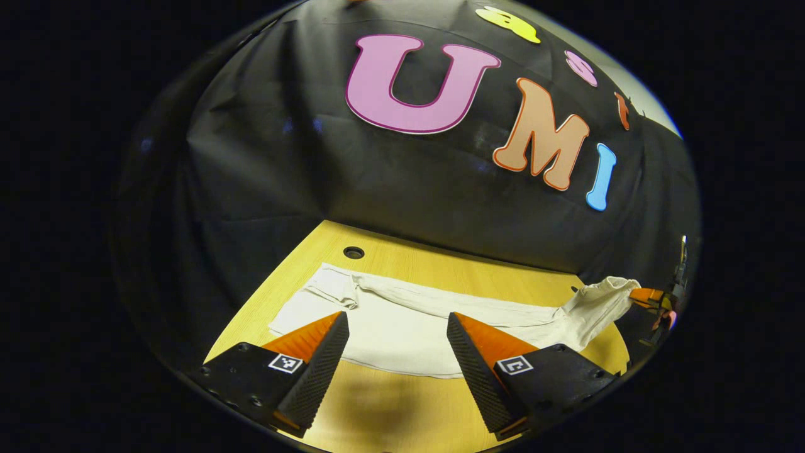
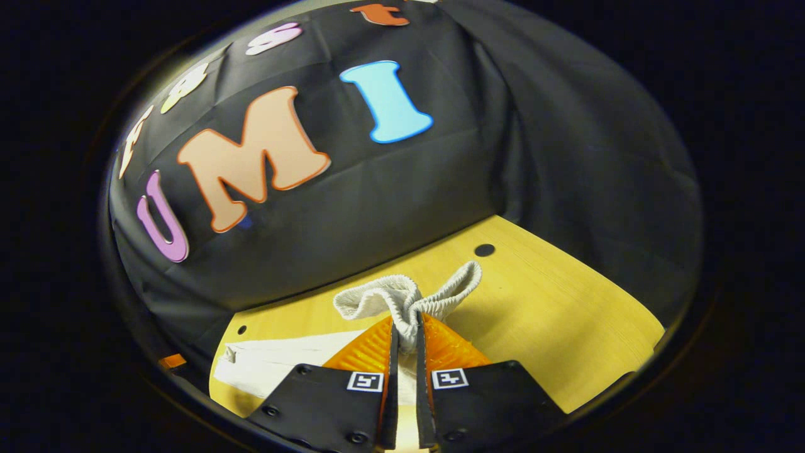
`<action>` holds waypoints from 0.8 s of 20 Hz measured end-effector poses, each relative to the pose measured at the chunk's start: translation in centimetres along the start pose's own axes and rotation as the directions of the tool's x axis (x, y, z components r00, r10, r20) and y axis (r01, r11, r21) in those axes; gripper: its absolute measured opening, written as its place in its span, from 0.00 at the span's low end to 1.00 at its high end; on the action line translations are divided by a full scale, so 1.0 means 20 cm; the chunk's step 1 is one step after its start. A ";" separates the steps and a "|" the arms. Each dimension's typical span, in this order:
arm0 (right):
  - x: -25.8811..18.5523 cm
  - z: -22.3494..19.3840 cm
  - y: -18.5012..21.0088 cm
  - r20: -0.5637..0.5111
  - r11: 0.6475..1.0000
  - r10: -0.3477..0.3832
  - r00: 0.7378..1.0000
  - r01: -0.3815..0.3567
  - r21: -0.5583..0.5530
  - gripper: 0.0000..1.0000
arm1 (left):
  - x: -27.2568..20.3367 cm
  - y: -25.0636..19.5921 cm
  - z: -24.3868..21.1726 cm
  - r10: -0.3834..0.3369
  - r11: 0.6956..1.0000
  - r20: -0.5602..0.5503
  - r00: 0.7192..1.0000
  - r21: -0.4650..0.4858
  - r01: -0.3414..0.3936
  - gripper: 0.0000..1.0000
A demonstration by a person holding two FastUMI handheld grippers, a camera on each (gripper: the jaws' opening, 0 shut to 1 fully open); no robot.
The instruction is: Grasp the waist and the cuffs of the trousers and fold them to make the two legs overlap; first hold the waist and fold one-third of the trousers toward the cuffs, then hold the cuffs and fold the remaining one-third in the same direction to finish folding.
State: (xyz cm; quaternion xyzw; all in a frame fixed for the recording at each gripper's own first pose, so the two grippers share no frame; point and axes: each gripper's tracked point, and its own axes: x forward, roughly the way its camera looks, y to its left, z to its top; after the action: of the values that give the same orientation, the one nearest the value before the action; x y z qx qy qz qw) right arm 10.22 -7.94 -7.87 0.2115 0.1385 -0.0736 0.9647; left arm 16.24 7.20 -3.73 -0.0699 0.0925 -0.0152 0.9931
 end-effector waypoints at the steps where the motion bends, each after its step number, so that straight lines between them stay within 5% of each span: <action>1: -0.02 0.00 0.12 0.010 1.000 0.019 1.000 -0.019 -0.016 0.14 | 0.00 0.02 0.00 -0.003 1.000 -0.001 1.000 0.000 0.003 0.95; 12: 0.11 -0.48 1.22 -0.087 0.965 0.220 0.972 -0.230 -0.124 0.14 | 0.01 0.14 -0.04 0.020 1.000 -0.052 0.998 -0.013 -0.021 0.96; 16: 0.20 -0.70 1.46 -0.172 0.937 0.265 0.949 -0.296 -0.185 0.14 | 0.00 0.15 -0.05 0.061 0.998 -0.080 0.995 -0.005 -0.061 0.96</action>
State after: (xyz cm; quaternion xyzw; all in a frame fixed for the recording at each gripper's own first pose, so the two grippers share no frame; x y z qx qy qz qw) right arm 16.67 23.99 -9.92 0.1318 0.1833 0.0955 0.9695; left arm 16.19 10.02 -5.06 -0.0700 0.1342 0.0128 0.9884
